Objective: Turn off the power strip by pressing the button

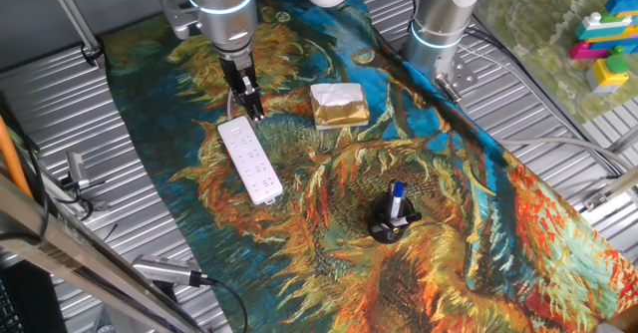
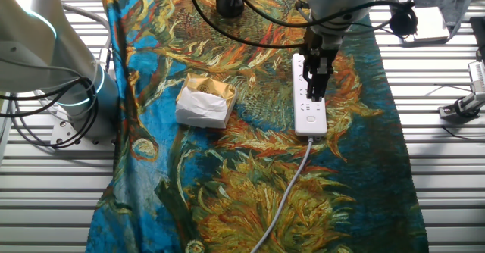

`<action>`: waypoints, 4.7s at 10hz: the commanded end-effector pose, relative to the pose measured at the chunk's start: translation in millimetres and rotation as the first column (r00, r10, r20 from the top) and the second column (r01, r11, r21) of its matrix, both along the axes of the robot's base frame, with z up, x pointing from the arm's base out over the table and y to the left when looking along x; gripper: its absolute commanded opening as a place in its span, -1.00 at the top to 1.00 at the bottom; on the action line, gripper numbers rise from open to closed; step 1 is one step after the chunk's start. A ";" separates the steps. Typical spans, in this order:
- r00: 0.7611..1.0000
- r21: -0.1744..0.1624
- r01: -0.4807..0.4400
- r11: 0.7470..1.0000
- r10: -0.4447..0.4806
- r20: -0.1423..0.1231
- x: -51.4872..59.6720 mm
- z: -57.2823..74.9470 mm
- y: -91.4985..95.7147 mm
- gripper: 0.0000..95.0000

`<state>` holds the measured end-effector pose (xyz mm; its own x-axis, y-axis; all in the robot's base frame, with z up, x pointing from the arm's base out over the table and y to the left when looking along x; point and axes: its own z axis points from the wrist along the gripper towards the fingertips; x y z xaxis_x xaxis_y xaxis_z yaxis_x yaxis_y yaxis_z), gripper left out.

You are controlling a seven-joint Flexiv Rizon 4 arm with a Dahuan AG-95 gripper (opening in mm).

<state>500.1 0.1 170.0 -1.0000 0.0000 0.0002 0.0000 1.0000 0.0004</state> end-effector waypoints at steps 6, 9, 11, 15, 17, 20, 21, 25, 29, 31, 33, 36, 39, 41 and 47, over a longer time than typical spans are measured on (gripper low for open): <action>0.997 0.024 -0.070 0.997 0.069 0.028 -0.1 0.0 -0.1 1.00; 0.996 0.022 -0.090 0.996 0.090 0.024 -0.3 0.1 0.0 1.00; 0.990 0.019 -0.142 0.990 0.142 0.026 -2.5 -0.3 0.2 1.00; 0.987 0.019 -0.156 0.988 0.156 0.027 -5.5 -1.2 0.4 1.00; 0.980 0.017 -0.196 0.980 0.196 0.030 -5.6 -1.2 0.4 1.00; 0.979 0.015 -0.201 0.979 0.201 0.031 -6.0 -1.4 0.4 1.00; 0.978 0.018 -0.205 0.979 0.204 0.030 -6.1 -1.4 0.4 1.00; 0.973 0.020 -0.230 0.973 0.229 0.029 -6.1 -1.4 0.4 1.00; 0.961 0.021 -0.275 0.961 0.274 0.032 -3.6 -8.7 -1.5 1.00; 0.954 0.016 -0.298 0.954 0.297 0.030 -0.8 -15.4 -3.2 1.00; 0.945 0.017 -0.326 0.945 0.325 0.034 8.9 -26.4 -7.3 1.00; 0.936 0.017 -0.352 0.936 0.351 0.031 26.2 -30.2 -17.2 1.00; 0.919 0.021 -0.393 0.919 0.392 0.031 40.7 -42.6 -28.6 1.00; 0.913 0.023 -0.407 0.913 0.406 0.034 44.8 -51.0 -31.4 1.00; 0.908 0.042 -0.419 0.907 0.417 0.048 48.3 -84.7 -32.8 1.00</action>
